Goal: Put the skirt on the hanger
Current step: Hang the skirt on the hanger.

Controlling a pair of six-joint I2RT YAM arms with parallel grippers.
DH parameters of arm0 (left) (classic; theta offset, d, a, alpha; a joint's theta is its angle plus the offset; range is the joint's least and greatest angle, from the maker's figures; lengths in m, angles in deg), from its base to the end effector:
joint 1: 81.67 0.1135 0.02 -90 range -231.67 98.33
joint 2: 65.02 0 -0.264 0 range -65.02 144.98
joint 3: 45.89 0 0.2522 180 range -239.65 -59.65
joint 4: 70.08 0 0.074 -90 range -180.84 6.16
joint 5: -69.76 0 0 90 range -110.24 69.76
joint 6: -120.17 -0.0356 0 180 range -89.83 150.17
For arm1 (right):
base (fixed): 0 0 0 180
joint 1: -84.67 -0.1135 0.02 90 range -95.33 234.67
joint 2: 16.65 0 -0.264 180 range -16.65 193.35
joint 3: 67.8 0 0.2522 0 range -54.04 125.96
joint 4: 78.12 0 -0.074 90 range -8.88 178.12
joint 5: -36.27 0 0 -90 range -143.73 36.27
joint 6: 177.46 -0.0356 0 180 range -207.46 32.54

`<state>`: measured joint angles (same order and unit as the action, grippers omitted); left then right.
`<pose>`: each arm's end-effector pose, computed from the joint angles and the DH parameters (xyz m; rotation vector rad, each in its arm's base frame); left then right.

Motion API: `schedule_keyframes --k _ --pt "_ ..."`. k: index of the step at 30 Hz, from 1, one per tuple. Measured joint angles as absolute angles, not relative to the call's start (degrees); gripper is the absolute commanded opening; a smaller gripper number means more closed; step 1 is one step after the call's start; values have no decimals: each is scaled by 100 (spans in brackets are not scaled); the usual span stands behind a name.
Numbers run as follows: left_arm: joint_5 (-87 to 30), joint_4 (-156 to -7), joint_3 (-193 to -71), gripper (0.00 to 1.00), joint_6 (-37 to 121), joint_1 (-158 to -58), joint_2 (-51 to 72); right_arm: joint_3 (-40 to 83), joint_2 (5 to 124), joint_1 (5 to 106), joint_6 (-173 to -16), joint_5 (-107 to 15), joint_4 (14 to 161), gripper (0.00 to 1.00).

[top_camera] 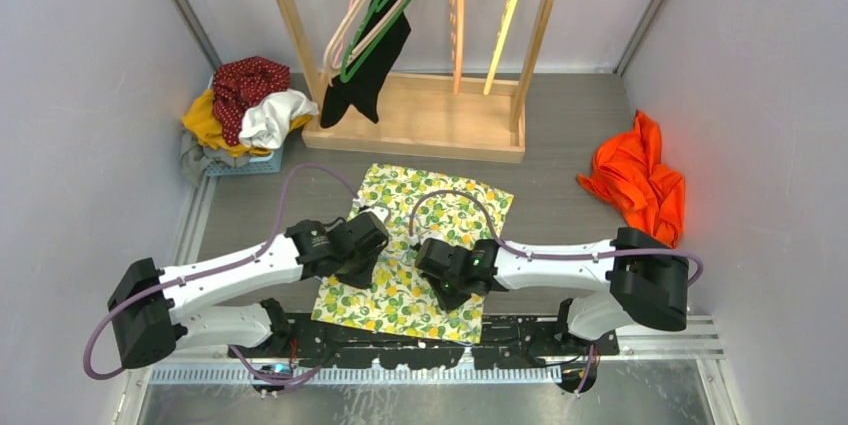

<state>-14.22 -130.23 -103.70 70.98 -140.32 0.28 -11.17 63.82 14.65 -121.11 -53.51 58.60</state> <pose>0.1079 -0.1700 0.2193 0.4043 2.7628 -0.3261 0.0852 0.2346 0.1709 -0.8943 2.7190 0.4588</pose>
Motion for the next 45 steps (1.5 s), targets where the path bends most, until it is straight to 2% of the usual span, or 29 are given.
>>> schedule_keyframes --k 14,20,24,28,36,45 --pt "-1645 -12787 -10154 3 7337 -14222 52 -839 6504 1465 -11770 -6524 5547 1" --pt "-1708 -12503 -9953 0 7691 -14496 157 -817 6504 1465 -11754 -6636 5484 1" --pt "-1621 -12440 -9678 6 8185 -14708 194 -802 6500 1465 -11761 -6638 5425 1" --pt "-1426 -12372 -9288 0 8829 -14806 168 -725 6498 1465 -11757 -6651 5309 1" --pt "-1129 -12501 -8773 0 10611 -14843 -252 -690 6495 1465 -11803 -6778 5241 1" --pt "-537 -13627 -8438 0 11966 -14749 -1141 -830 6174 1463 -12093 -6957 5239 1"
